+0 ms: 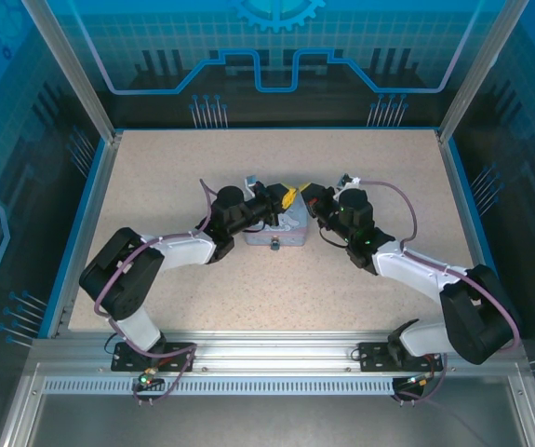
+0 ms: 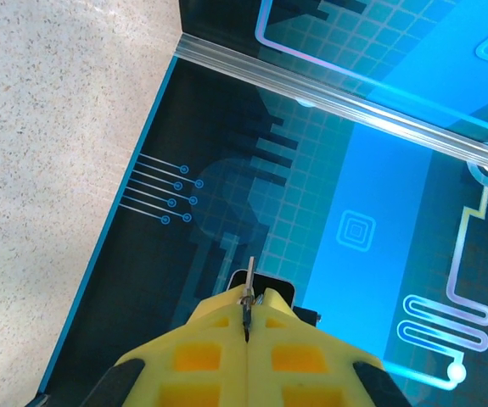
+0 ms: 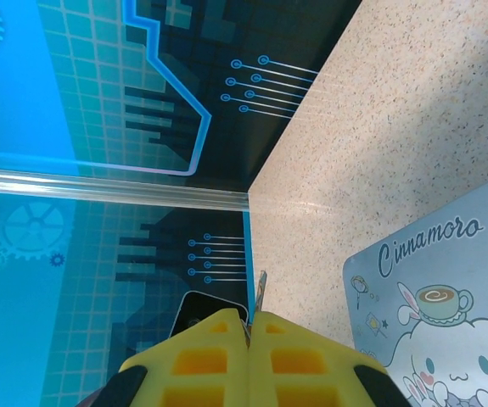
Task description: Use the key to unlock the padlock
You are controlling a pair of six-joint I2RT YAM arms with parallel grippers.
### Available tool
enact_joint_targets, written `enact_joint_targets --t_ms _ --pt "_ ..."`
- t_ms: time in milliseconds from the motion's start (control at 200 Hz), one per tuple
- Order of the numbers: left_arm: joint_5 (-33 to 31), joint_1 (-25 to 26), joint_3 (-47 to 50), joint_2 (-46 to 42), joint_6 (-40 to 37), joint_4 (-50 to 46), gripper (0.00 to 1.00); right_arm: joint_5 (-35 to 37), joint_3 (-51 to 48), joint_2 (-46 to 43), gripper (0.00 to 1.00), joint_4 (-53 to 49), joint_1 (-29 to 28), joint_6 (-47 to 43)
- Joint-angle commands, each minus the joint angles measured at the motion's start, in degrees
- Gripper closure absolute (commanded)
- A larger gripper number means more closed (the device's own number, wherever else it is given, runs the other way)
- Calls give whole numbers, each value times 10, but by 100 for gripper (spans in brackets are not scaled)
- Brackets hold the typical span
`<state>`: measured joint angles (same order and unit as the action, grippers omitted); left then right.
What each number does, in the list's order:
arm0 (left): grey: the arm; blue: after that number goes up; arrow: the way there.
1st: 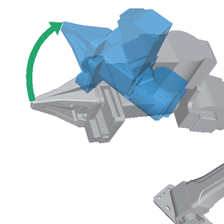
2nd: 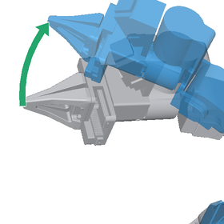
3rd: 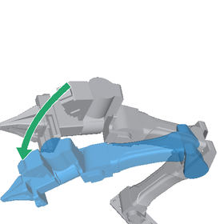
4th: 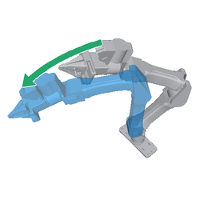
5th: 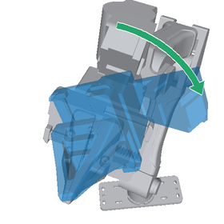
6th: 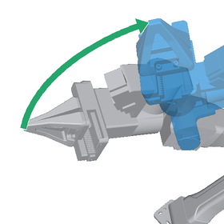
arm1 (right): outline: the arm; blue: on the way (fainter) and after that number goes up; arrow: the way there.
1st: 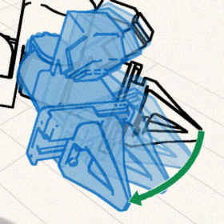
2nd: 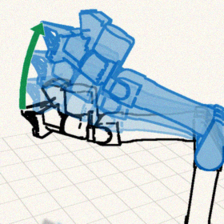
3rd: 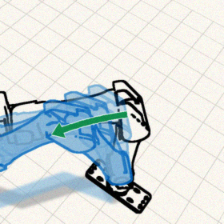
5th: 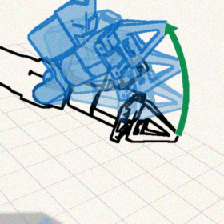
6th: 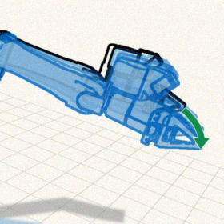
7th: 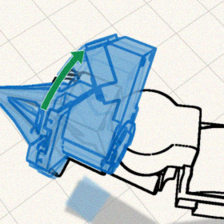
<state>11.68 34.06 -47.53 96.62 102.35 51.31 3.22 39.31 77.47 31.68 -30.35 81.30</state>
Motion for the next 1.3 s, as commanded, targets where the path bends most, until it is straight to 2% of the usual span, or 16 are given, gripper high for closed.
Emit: enact_joint_targets --t_ms 0,35,55,105,145,215,255,390,520,630,745,825,1041,1296 --pt "-11 4 -9 4 -10 26 100 10 -9 -14 100 -7 2 1" --pt "-10 3 -8 4 -14 27 100 9 -10 -19 99 -10 6 -1" --pt "-8 2 -7 3 -18 27 100 9 -12 -23 90 -16 8 -2" --pt "5 0 -10 2 -36 25 100 7 -17 -36 60 -34 17 -5" --pt "26 -6 -15 2 -56 9 100 2 -22 -52 44 -56 28 -15" --pt "67 -16 -24 0 -97 -14 100 -15 -27 -83 31 -105 52 -40" --pt "92 -23 -30 1 -117 -24 100 -33 -24 -98 28 -133 68 -58" --pt "179 -48 -48 9 -179 -34 100 -113 -13 -126 25 -205 127 -125" --pt "273 -70 -80 19 -252 -60 100 -221 5 -116 26 -211 176 -195" --pt "318 -77 -112 4 -370 -183 100 -307 20 -97 30 -190 197 -233" --pt "310 -76 -159 -24 -539 -382 100 -365 44 -74 34 -172 200 -252" --pt "300 -77 -185 -33 -608 -461 100 -399 59 -52 38 -143 196 -250" --pt "307 -77 -217 -32 -654 -513 100 -424 87 -2 44 -87 179 -232" --pt "309 -77 -220 -36 -658 -515 100 -436 107 41 50 -56 143 -228"
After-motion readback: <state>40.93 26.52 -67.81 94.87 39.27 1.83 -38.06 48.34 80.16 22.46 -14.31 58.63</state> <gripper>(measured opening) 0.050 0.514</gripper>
